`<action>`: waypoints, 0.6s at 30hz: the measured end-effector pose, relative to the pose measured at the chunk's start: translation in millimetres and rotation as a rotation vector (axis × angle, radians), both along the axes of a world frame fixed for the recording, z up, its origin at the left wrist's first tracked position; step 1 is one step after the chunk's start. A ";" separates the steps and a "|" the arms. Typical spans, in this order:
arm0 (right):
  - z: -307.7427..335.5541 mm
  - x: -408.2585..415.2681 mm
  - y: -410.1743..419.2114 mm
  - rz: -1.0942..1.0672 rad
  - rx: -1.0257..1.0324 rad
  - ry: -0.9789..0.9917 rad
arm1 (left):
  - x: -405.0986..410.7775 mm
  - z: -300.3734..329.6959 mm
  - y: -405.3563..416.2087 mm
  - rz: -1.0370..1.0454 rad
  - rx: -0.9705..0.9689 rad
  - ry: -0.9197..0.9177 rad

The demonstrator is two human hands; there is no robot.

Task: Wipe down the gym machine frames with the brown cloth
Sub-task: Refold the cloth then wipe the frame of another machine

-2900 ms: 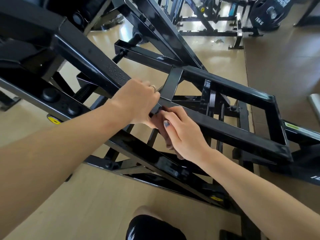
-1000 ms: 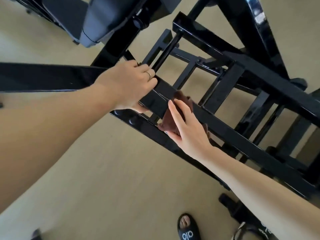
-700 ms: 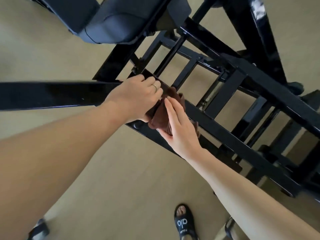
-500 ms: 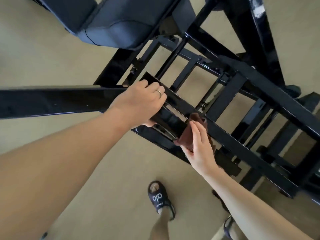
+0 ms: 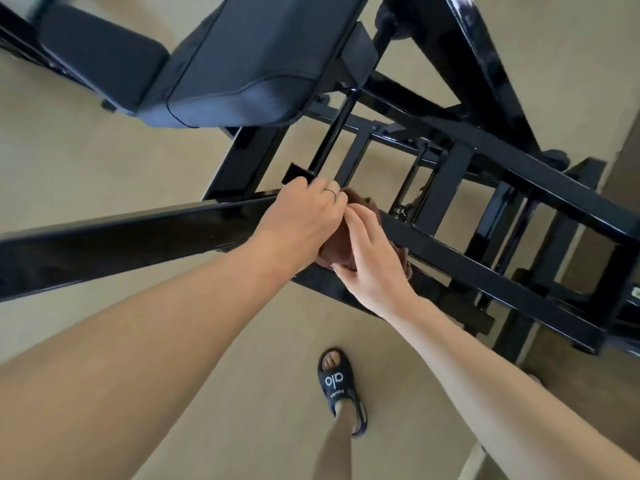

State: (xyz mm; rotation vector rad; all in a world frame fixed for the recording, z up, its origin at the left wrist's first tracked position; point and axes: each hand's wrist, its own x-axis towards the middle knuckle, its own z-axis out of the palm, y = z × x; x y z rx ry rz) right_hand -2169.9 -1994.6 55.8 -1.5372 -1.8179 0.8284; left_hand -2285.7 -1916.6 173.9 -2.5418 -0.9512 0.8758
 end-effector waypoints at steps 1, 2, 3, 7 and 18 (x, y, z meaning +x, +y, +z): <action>-1.2 5.2 -1.9 0.005 -0.017 0.015 | -1.0 4.9 -4.8 0.063 0.012 -0.018; -2.2 9.2 -3.8 -0.005 -0.033 0.022 | -6.4 13.5 -9.0 0.111 0.054 -0.029; -2.9 11.5 -5.3 -0.019 -0.051 0.024 | -17.3 26.4 -13.0 0.148 0.109 -0.019; 2.6 9.9 -8.2 -0.089 -0.160 0.009 | -94.7 87.6 -16.6 0.365 0.241 -0.051; 120.6 -107.5 41.0 0.285 0.372 -0.240 | -145.5 99.3 -17.7 0.334 0.153 -0.186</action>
